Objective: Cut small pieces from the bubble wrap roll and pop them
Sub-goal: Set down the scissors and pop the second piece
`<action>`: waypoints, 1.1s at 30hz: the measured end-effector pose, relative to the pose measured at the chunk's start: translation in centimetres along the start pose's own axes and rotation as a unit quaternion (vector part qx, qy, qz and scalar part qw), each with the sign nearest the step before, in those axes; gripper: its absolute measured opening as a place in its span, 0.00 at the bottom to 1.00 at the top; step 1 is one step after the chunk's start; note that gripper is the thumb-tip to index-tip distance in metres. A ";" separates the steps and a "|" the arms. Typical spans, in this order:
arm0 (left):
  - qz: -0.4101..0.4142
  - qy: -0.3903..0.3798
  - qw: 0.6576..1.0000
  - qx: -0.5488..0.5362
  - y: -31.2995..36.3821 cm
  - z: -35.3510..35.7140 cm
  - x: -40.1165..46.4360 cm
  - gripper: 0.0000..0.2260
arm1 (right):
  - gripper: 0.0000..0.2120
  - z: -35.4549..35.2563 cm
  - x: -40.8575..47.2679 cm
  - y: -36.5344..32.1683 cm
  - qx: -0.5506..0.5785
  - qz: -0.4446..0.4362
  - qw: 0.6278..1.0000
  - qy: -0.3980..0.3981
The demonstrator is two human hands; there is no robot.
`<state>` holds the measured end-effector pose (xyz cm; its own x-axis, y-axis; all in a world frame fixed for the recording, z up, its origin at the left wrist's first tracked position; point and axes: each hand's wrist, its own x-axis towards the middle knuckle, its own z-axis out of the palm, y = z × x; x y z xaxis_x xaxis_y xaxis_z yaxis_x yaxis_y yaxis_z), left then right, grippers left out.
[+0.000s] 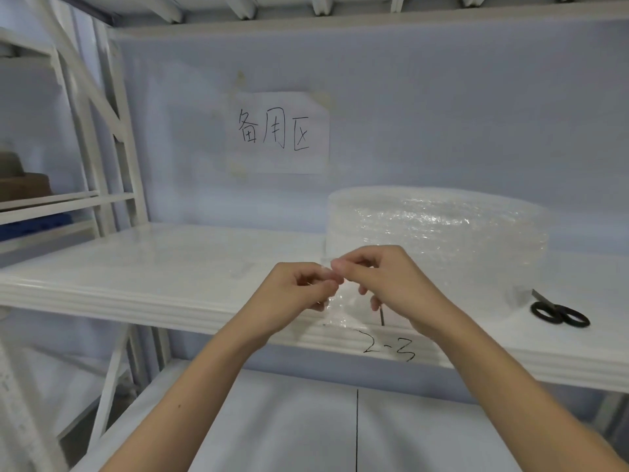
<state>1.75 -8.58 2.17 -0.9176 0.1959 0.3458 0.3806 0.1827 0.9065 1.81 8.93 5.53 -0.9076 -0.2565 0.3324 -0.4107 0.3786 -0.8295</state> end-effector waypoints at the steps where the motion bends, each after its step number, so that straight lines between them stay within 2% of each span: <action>1: -0.004 0.003 1.000 -0.003 -0.2 -0.2 0.3 0.05 | 0.10 0.3 0.8 0.3 0.019 0.006 1.000 0.007; 6: -0.022 -0.003 1.000 -0.003 -1.2 -1.2 1.9 0.04 | 0.06 1.4 3.8 1.2 0.050 0.028 0.998 -0.002; 12: -0.016 0.038 0.996 -0.073 -2.1 -2.3 3.0 0.04 | 0.05 2.4 5.6 1.9 0.102 -0.026 0.994 0.030; 17: -0.002 0.054 0.995 -0.085 -2.6 -2.8 3.6 0.08 | 0.01 3.0 6.4 2.1 0.116 -0.040 0.992 0.037; 24: -0.020 0.052 0.998 -0.040 -2.8 -3.6 4.4 0.13 | 0.01 3.8 7.0 2.3 0.117 -0.065 0.990 0.049; 33: 0.005 0.055 0.998 -0.039 -3.0 -5.1 4.9 0.08 | 0.02 4.9 7.8 3.1 0.039 -0.086 0.993 0.074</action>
<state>-4.46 -13.05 2.36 -0.9226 0.0892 0.3752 0.3833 0.1051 0.9176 -6.14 3.77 3.34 -0.8297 -0.1749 0.5302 -0.5583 0.2694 -0.7847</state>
